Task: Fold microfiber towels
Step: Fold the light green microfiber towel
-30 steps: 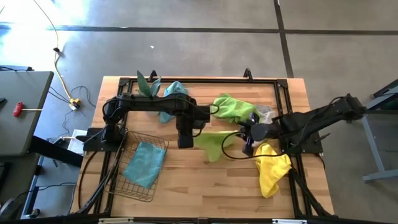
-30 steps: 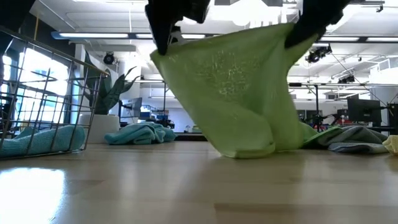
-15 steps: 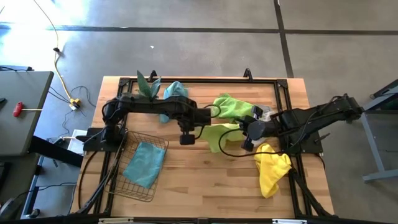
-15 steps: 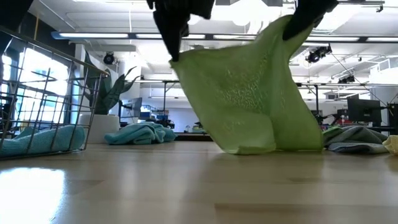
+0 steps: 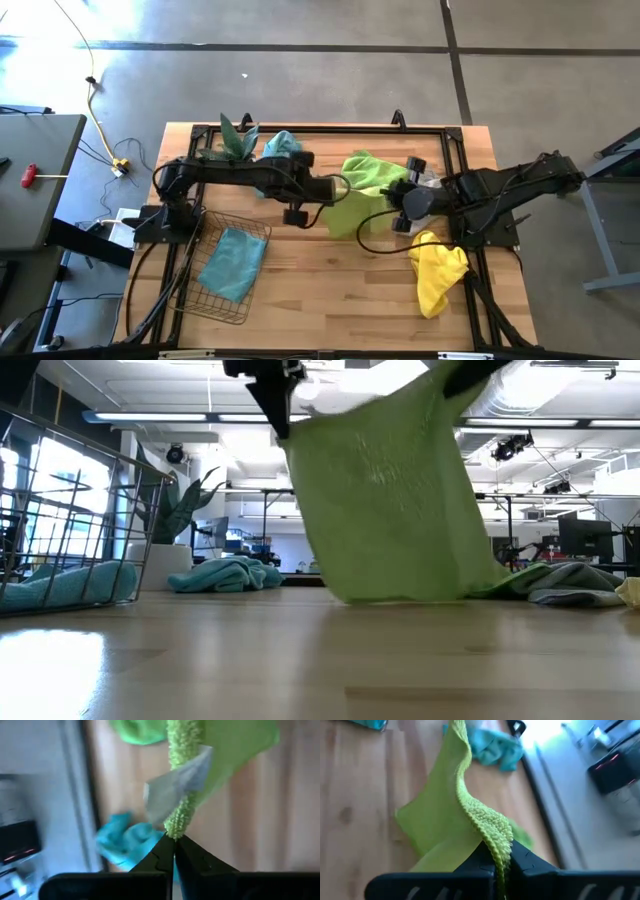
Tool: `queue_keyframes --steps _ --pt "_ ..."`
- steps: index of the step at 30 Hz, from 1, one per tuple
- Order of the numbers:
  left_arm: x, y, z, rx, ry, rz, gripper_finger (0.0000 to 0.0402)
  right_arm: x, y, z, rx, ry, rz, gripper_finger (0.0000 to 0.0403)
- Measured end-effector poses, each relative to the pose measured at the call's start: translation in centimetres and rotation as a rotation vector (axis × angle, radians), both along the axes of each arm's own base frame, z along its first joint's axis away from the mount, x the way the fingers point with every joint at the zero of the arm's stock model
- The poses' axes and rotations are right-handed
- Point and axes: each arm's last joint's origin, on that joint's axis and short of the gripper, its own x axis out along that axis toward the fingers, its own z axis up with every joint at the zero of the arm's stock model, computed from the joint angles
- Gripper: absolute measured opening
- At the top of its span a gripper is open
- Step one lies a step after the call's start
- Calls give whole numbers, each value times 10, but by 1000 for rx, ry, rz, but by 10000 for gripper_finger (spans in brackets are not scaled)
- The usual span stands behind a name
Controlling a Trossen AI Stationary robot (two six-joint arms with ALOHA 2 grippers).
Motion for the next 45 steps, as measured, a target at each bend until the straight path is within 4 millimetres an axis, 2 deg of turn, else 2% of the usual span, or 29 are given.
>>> queue_keyframes --steps 4,8,15,19,24,27,31,36,41,45 --pt "-13 2 18 112 -42 38 0 1 -7 6 -97 20 2 0" --pt "-21 5 30 214 -61 48 0 4 -24 6 -177 76 -26 0" --pt "-25 19 33 284 -62 103 0 17 -60 11 -307 81 -117 0" --pt "-26 25 34 332 -71 144 0 24 -72 12 -225 20 -106 0" --pt "-28 19 32 226 -113 213 0 25 -72 -3 63 25 -131 0" --pt "-26 4 20 25 -128 256 0 27 -62 -16 210 100 -115 0" --pt "-22 -27 -7 -183 -70 236 0 33 -39 -34 355 211 -110 0" --pt "-20 -70 -36 -299 -50 196 0 48 0 -69 509 329 -60 0" --pt "-19 -108 -59 -367 -98 160 0 58 43 -106 555 382 -3 0" --pt "-21 -134 -73 -434 -126 123 0 61 75 -121 606 373 25 0"
